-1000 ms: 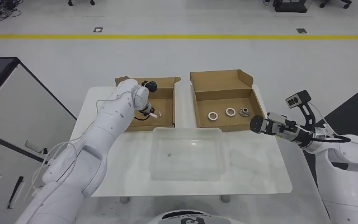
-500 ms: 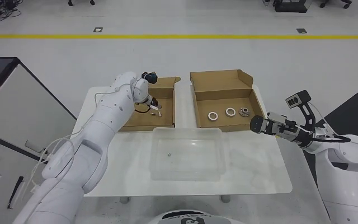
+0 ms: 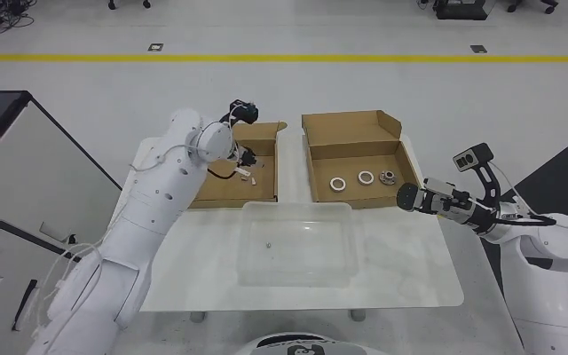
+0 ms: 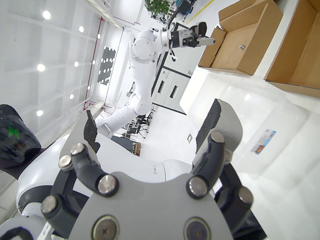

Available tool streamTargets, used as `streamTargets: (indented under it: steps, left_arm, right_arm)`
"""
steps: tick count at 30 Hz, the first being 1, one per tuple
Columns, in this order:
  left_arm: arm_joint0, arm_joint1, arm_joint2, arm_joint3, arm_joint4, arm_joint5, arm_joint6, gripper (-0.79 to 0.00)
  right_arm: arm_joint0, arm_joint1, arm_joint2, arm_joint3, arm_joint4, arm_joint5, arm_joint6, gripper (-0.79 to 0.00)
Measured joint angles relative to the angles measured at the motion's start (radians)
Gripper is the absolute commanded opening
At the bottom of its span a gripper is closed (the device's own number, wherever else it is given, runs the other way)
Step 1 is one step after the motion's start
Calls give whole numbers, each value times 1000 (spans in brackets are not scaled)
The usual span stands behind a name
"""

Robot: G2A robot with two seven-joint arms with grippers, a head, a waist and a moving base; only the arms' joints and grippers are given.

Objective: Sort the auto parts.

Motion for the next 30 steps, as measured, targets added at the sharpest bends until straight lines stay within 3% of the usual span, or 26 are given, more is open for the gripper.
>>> streamTargets:
  steps: [5, 12, 21, 23, 30]
  left_arm:
    - [122, 31, -55, -245, -15, -83, -92, 0]
    - [226, 55, -32, -444, -91, -190, -146, 0]
    - [195, 118, 150, -497, -197, -220, -113, 0]
    - [177, 130, 161, -501, -214, -232, -102, 0]
    - [177, 131, 161, -503, -211, -232, -100, 0]
  right_arm:
    - [0, 0, 0, 0, 0, 0, 0, 0]
    - [0, 0, 0, 0, 0, 0, 0, 0]
    - [0, 0, 0, 0, 0, 0, 0, 0]
    - [0, 0, 0, 0, 0, 0, 0, 0]
    - [0, 0, 0, 0, 0, 0, 0, 0]
